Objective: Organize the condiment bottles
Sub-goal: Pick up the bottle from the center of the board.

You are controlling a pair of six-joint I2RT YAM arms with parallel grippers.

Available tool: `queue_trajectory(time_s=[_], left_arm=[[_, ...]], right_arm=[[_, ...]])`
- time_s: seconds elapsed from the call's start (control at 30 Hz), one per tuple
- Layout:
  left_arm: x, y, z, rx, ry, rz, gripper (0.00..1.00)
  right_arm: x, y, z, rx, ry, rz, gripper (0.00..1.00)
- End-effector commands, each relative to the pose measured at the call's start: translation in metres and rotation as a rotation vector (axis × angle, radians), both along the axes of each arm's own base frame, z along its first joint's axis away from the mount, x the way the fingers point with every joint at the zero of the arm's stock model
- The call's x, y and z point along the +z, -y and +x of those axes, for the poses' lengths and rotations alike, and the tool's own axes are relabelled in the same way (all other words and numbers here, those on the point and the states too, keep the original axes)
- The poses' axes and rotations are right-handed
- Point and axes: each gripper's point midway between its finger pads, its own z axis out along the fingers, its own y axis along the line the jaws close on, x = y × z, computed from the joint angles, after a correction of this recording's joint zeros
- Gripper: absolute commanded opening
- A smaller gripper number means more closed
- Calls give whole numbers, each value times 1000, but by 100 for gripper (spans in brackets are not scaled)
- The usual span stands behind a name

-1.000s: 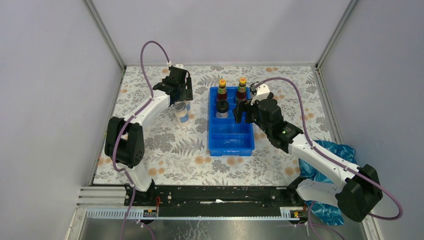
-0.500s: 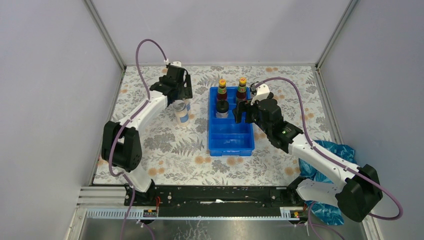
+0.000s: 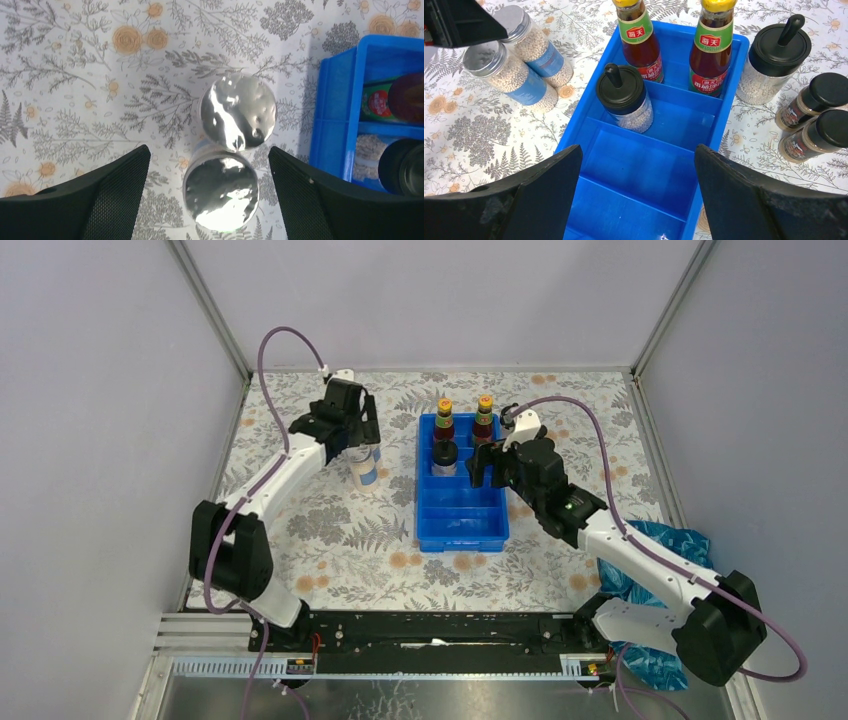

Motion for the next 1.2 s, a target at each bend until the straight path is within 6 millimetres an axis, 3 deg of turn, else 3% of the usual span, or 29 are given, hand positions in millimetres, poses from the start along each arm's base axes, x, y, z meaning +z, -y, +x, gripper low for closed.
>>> queue_trajectory(time_s=[0.0,0.23,0.43,1.17], left_arm=[[8,3,-22,3,17,-21,93],[1,23,-50,-41,8,-24,94],[-10,30,-59,-48,-16,-9,94],[-27,27,-44,14,9,20,92]], right_arm=[[19,3,-2,-8,42,50,90],[23,7,-10,-4,45,64,90],[25,11,-13,-7,51,67,90],[19,11,-14,-1,46,55,90]])
